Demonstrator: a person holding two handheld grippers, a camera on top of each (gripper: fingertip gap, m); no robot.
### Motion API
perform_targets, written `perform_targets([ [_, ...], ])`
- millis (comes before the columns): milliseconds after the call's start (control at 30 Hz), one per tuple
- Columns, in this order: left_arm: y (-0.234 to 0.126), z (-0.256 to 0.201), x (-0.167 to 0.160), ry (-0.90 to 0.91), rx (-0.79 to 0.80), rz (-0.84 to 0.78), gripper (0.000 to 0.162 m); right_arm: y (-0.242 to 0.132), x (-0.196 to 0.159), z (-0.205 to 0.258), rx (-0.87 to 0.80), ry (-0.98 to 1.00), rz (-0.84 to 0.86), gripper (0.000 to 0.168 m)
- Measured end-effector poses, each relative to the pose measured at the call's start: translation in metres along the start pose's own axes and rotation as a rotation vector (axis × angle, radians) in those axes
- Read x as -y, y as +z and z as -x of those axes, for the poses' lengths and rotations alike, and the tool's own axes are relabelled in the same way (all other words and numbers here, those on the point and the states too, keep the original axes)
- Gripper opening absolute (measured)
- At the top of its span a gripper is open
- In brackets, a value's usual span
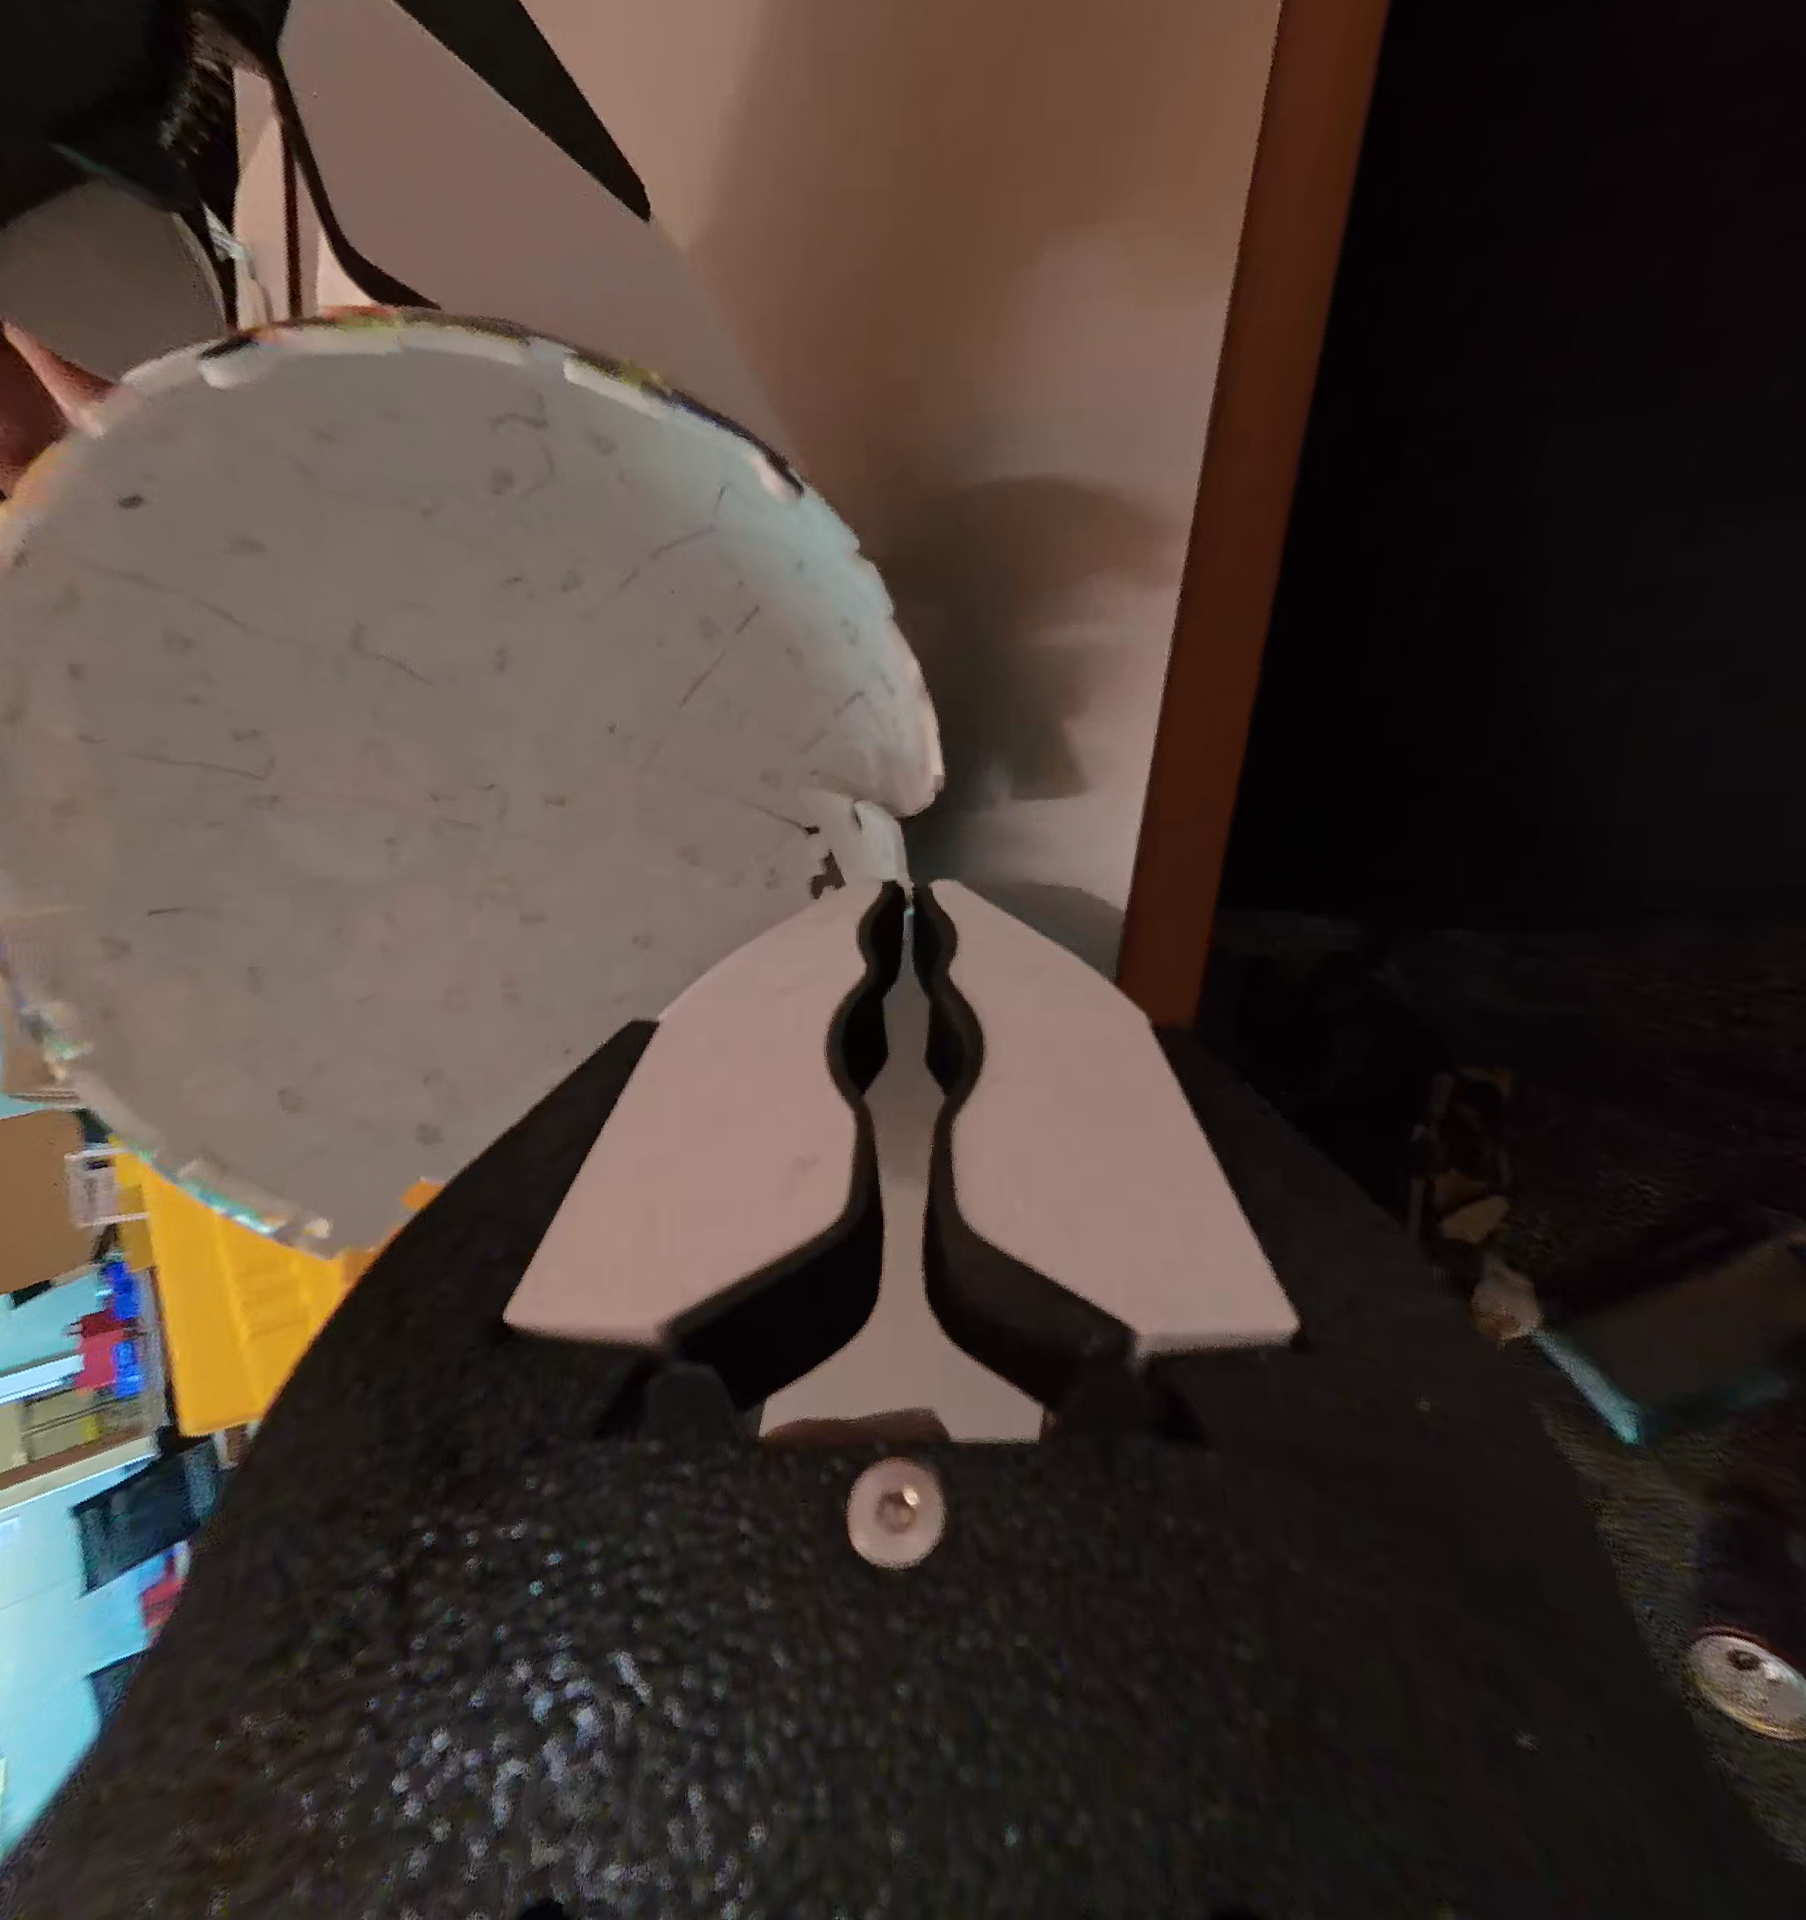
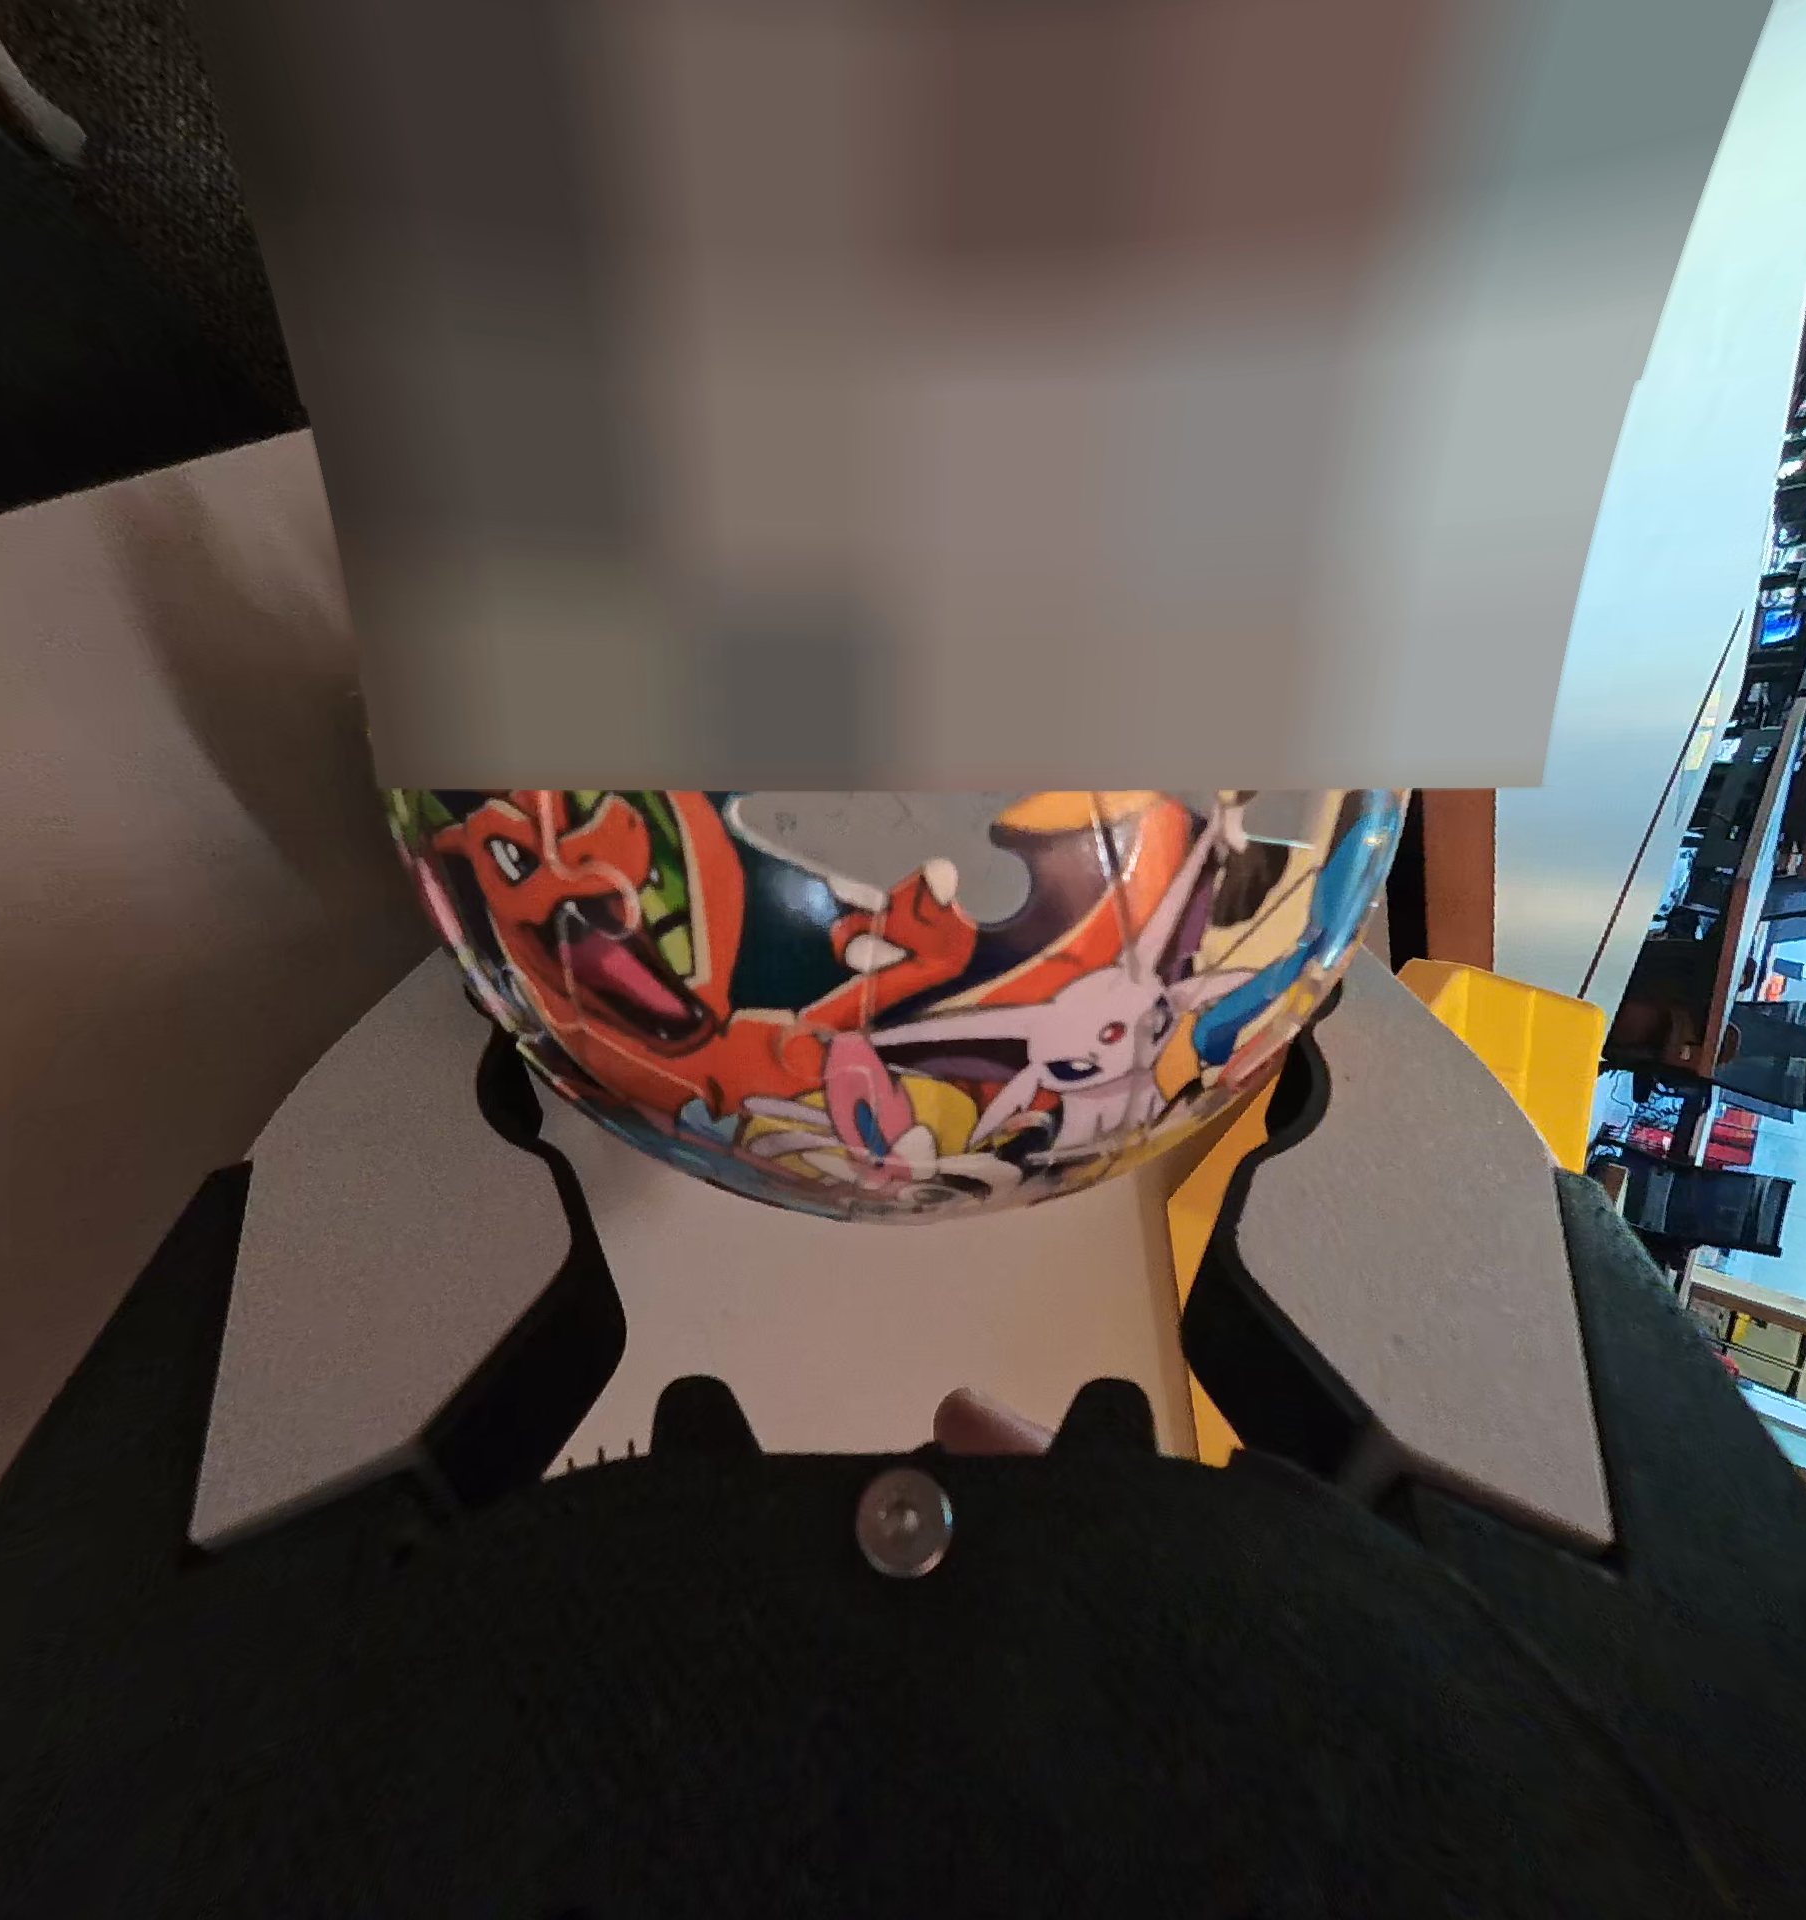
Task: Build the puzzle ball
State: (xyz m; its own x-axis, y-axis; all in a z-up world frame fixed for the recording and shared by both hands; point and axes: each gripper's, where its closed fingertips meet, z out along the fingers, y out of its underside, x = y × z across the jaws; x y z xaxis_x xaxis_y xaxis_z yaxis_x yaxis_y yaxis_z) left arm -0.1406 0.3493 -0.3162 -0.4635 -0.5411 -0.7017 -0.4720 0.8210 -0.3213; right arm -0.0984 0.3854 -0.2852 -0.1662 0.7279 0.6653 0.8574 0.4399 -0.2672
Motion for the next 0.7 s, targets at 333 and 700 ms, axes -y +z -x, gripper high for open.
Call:
perform_targets([
  [333, 0.001, 0.006, -0.015, 0.243, 0.037, 0.133, 0.002, 0.001, -0.007, -0.001, 0.031, 0.011, 0.015, 0.138],
  [700, -0.001, 0.003, -0.02, 0.134, 0.015, 0.184, 0.016, 0.001, -0.01, -0.001, 0.018, 0.013, 0.046, 0.137],
])
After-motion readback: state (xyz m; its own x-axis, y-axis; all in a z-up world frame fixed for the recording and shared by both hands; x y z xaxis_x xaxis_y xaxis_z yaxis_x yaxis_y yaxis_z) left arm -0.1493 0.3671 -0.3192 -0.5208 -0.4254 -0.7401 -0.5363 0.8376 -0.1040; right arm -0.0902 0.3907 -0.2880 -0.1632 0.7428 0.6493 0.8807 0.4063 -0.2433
